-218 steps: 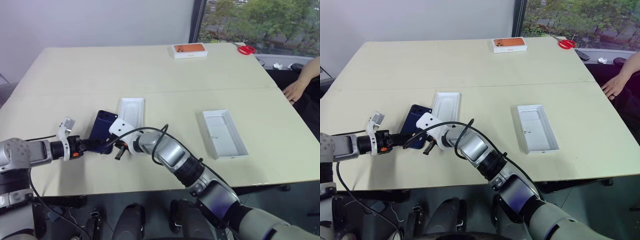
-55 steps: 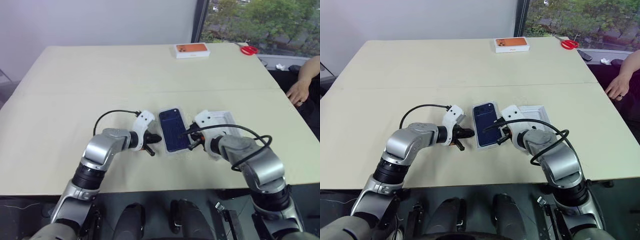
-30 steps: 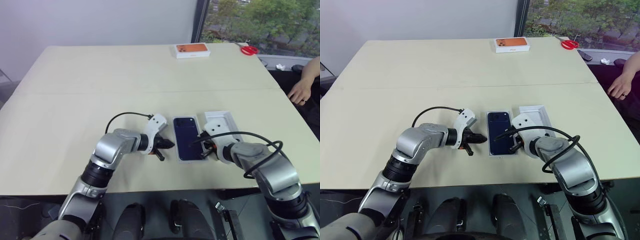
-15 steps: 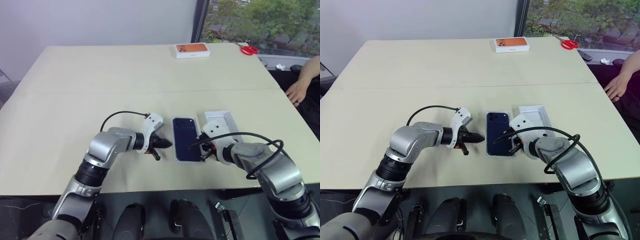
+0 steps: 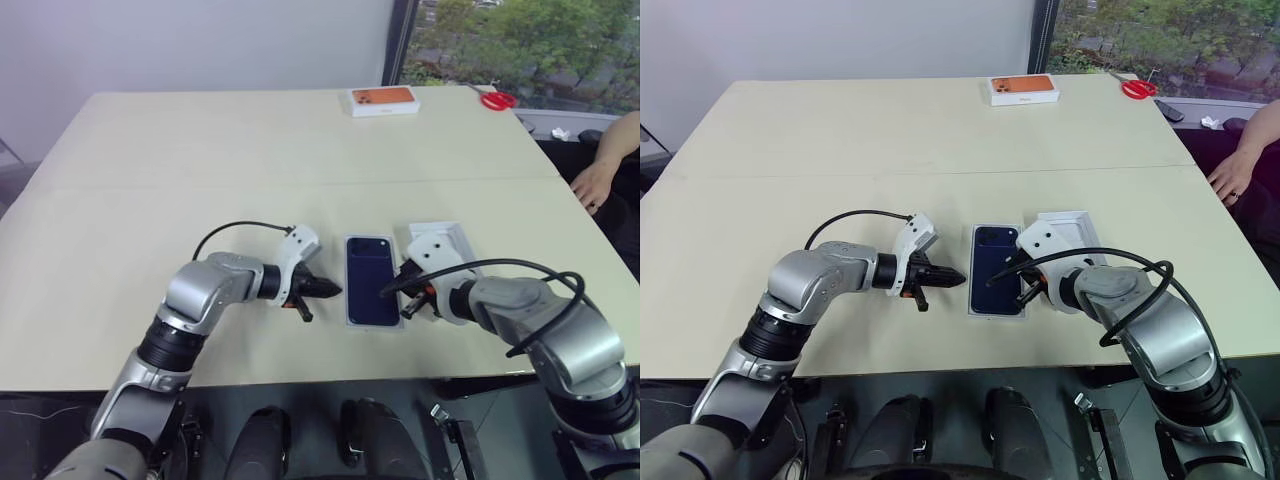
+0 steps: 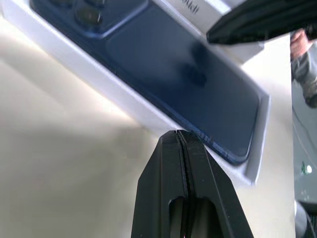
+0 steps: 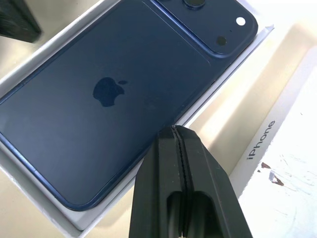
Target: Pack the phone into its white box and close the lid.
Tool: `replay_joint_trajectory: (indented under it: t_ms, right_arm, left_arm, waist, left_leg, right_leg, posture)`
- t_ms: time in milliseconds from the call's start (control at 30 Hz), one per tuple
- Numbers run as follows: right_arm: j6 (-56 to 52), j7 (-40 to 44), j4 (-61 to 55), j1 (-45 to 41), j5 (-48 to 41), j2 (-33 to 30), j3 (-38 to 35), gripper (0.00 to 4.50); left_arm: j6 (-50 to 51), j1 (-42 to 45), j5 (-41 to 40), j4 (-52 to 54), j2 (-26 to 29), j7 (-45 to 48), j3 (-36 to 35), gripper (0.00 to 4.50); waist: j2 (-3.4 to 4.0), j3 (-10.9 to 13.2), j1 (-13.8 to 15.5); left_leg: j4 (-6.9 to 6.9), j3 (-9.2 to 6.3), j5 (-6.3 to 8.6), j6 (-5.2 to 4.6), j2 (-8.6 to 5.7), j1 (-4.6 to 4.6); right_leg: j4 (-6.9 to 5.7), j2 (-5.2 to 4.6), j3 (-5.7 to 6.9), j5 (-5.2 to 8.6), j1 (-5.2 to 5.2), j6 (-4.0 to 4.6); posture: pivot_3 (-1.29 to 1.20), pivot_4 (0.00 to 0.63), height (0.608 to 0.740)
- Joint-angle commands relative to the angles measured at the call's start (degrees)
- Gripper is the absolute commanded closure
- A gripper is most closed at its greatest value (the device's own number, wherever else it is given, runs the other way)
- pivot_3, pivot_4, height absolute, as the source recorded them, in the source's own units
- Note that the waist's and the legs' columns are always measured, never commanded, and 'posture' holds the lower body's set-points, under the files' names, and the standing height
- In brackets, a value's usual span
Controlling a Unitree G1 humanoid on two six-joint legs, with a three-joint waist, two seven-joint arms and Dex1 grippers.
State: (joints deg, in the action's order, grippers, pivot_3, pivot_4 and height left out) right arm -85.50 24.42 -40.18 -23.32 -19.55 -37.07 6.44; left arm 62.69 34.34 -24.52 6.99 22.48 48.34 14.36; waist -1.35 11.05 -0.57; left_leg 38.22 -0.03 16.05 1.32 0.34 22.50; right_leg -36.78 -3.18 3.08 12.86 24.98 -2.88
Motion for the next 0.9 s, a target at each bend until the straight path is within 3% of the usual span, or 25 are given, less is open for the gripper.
replay_joint_trajectory:
  t_ms: [33, 300, 567, 667, 767, 900]
  right_arm:
    - [1.4, -0.6, -1.0, -0.7, -0.2, 0.2, -0.6, 4.50]
    - [1.0, -0.7, -1.1, -1.6, -0.8, 0.0, -3.0, 4.50]
    - [-4.8, -0.7, -1.3, -3.8, -2.8, 3.3, -9.7, 4.50]
    - [-6.9, -1.6, -0.5, -3.0, -4.2, 4.4, -12.8, 3.71]
    - [-7.0, -4.4, 0.5, -2.7, -4.8, 5.2, -14.4, 2.29]
    - [-7.0, -8.1, 2.0, -3.2, -6.7, 6.8, -16.1, 2.29]
  left_arm:
    - [-1.2, 1.1, -1.4, 1.4, 0.2, 0.4, -0.8, 4.47]
    - [-2.5, 0.8, -2.1, 1.4, 2.2, 1.6, -1.9, 4.47]
    - [-12.1, -0.6, 0.0, -0.4, 9.2, 6.5, -1.7, 4.47]
    - [-19.8, -2.1, 1.2, -1.9, 12.9, 11.5, -2.3, 4.50]
    - [-25.6, -3.1, 1.3, -2.5, 15.0, 15.9, -2.5, 4.50]
    - [-32.9, -4.5, 1.4, -2.9, 17.2, 22.4, -2.4, 4.50]
  waist:
    - [0.00, 0.0, 0.0]
    - [0.00, 0.0, -0.1]
    - [0.00, 0.0, 0.0]
    - [0.01, 0.0, -0.1]
    - [0.01, 0.0, 0.0]
    - [0.01, 0.0, 0.0]
  left_leg:
    - [0.00, 0.00, 0.00, 0.00, 0.00, 0.00]
    - [0.00, 0.00, 0.00, 0.00, 0.01, 0.00]
    - [0.00, 0.00, 0.00, 0.00, 0.02, -0.01]
    - [0.00, 0.01, 0.00, 0.00, 0.02, -0.01]
    - [-0.01, 0.02, 0.00, 0.00, 0.03, -0.01]
    - [-0.01, 0.04, 0.00, 0.00, 0.02, 0.00]
  right_leg:
    - [0.00, 0.00, 0.00, 0.00, 0.00, 0.00]
    - [-0.01, 0.01, -0.01, 0.00, 0.00, 0.00]
    - [0.00, 0.01, -0.01, 0.00, 0.00, 0.01]
    - [0.00, 0.01, -0.01, 0.00, 0.00, 0.01]
    - [0.00, 0.01, -0.01, 0.00, 0.01, 0.02]
    - [0.03, -0.01, -0.01, 0.00, 0.00, 0.02]
  posture:
    - [0.00, 0.150, 0.740]
    - [0.00, 0.150, 0.740]
    - [0.00, 0.150, 0.740]
    - [0.00, 0.150, 0.740]
    - [0.00, 0.150, 0.740]
    - [0.00, 0.150, 0.740]
